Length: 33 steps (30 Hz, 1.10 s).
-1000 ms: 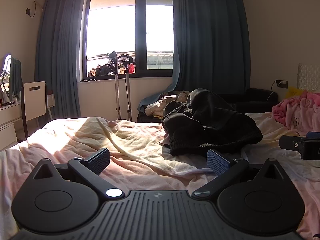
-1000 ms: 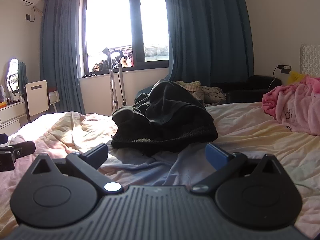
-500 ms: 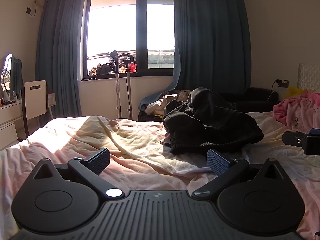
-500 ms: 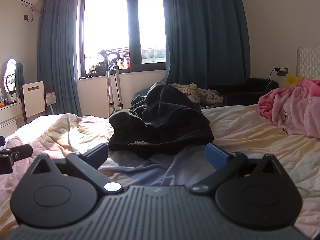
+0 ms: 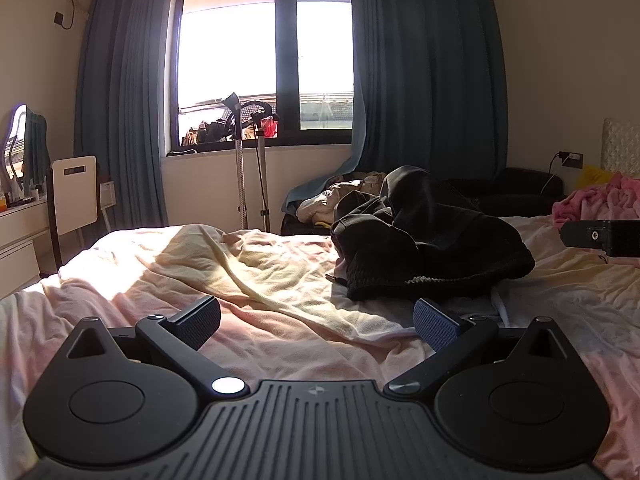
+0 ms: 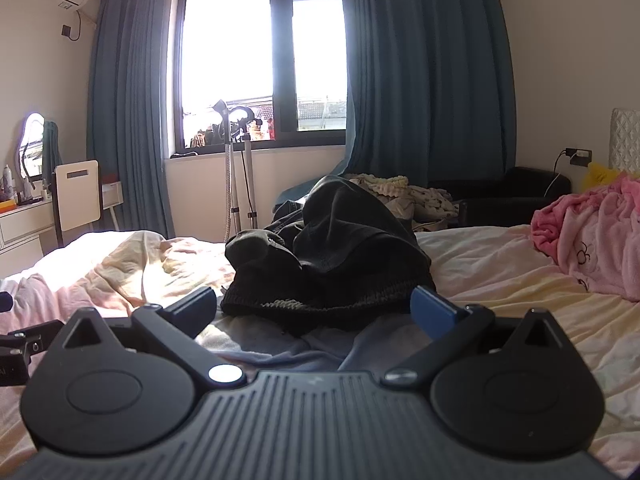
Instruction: Fold clothes
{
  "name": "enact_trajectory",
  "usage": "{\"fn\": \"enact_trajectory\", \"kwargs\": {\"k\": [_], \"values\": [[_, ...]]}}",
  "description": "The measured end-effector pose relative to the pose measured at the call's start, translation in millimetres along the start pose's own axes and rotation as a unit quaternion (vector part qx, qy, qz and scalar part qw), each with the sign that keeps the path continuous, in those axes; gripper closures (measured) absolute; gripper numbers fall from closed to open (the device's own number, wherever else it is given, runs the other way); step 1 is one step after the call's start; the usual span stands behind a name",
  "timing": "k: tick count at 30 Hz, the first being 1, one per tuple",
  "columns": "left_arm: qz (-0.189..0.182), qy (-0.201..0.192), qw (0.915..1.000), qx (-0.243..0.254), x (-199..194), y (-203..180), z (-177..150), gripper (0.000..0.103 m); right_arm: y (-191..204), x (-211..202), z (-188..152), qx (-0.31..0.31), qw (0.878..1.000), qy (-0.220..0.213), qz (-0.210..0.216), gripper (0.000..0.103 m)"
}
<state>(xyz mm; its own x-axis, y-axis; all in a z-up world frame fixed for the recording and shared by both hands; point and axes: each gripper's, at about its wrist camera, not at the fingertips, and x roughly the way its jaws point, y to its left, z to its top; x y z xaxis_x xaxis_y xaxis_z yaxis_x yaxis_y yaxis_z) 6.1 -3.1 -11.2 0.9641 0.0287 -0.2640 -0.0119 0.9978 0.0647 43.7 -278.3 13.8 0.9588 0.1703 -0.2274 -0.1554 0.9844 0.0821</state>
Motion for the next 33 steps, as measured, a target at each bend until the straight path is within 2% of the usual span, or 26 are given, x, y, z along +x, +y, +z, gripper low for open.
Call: {"fn": "enact_trajectory", "kwargs": {"k": [9,13,15,20,24,28,33], "values": [[0.002,0.014,0.9996,0.023,14,-11,-5,0.0,-23,16,16,-0.009,1.0,-0.001,-0.002,0.0],[-0.002,0.013,0.9992,0.037,21,-19,-7,0.0,-38,16,15,0.025,0.999,0.035,0.007,0.0],[-0.005,0.015,0.9988,0.047,24,-23,-8,0.0,-45,9,15,0.044,0.998,0.032,0.01,0.0],[-0.02,0.018,0.9965,0.079,32,-37,-10,0.0,-54,4,11,0.044,0.998,0.034,-0.023,0.0],[-0.042,0.013,0.9918,0.12,38,-53,-12,0.0,-56,4,10,0.029,0.998,0.04,-0.046,0.0],[-0.064,0.0,0.9833,0.171,46,-75,-14,0.0,-64,3,9,0.043,0.996,0.052,-0.05,0.0],[-0.08,-0.007,0.9733,0.215,75,-110,-17,0.0,-77,3,7,0.062,0.994,0.063,-0.064,0.0]]}}
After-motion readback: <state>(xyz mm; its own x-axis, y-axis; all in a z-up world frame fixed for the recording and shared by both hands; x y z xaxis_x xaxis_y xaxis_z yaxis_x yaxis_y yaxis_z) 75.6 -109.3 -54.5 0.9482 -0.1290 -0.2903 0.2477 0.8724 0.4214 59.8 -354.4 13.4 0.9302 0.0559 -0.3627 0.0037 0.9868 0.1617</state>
